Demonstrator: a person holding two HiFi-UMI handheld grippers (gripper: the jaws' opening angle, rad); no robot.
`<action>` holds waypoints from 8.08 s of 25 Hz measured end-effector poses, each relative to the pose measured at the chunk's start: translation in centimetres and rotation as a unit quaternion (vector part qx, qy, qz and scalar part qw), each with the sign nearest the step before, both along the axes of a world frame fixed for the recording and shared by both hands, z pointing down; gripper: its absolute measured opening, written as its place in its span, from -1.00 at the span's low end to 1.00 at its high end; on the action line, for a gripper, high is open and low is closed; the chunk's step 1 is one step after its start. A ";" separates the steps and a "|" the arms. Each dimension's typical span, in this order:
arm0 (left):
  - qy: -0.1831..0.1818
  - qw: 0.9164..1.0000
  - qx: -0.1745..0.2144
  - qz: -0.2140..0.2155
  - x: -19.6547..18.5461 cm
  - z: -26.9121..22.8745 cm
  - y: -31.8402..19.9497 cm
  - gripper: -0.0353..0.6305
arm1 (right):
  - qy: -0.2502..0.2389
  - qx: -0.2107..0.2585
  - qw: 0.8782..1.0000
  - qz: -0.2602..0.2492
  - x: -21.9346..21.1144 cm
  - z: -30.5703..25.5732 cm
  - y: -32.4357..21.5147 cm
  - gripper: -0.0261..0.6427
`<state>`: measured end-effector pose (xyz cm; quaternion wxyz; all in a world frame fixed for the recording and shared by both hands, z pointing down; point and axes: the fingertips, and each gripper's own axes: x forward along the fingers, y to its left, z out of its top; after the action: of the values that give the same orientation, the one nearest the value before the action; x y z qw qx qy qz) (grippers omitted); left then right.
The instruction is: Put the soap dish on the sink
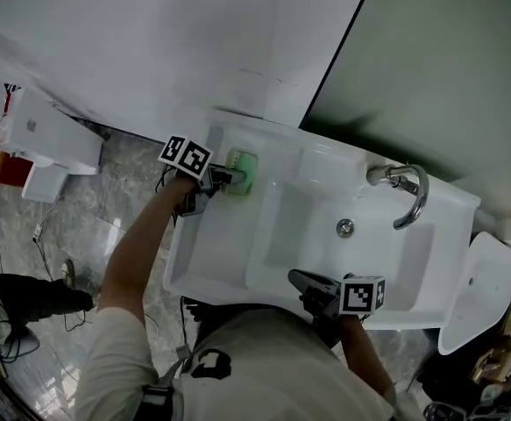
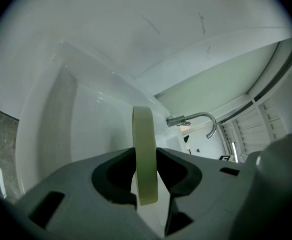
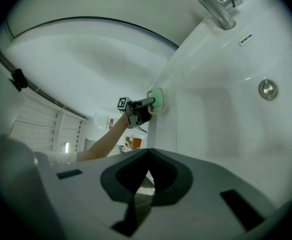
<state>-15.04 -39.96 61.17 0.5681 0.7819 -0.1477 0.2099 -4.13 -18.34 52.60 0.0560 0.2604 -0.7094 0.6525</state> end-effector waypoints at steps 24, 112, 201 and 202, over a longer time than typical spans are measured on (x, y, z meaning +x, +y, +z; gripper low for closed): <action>-0.086 0.992 0.067 -0.057 -1.9 2.3 -3.6 -0.19 | 0.002 -0.006 1.000 -0.001 -0.6 0.4 -0.8 -0.89; -0.151 0.923 0.345 -0.077 -7.7 -8.4 8.4 -0.83 | 0.000 0.105 0.994 -0.006 -3.5 -5.1 2.3 -0.89; -0.131 0.912 0.355 -0.159 3.0 -15.6 38.9 -0.83 | -0.071 0.152 0.986 -0.024 6.1 -6.0 26.2 -0.89; -0.133 0.911 0.355 -0.163 2.4 -15.7 38.9 -0.83 | -0.070 0.153 0.985 -0.027 5.7 -6.1 26.2 -0.89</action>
<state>-12.62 -1.10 45.42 0.2541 0.8621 -0.4118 0.1503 1.55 7.86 46.54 -0.0171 0.2003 -0.8097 0.5513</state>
